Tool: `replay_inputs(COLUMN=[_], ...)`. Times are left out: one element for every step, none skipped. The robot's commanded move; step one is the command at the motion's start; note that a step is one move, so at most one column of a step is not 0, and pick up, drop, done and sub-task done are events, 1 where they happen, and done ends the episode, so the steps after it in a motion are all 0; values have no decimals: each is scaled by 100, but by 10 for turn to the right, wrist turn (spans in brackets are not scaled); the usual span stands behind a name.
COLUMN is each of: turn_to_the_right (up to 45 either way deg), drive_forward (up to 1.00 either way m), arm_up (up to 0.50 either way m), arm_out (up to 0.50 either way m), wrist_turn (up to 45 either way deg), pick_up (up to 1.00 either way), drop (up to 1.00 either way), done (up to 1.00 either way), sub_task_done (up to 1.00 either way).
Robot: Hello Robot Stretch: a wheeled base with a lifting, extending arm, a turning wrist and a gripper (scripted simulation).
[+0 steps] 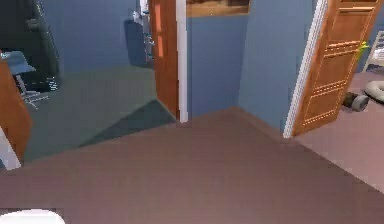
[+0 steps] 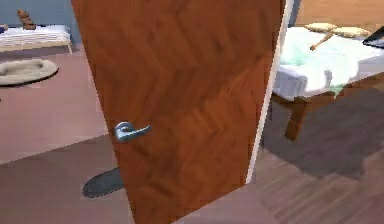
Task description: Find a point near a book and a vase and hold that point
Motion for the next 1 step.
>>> replay_inputs(turn_to_the_right=[210], drive_forward=[0], arm_up=[0], arm_out=[0], wrist_turn=[0], pick_up=[0], drop=[0], done=[0], sub_task_done=[0])
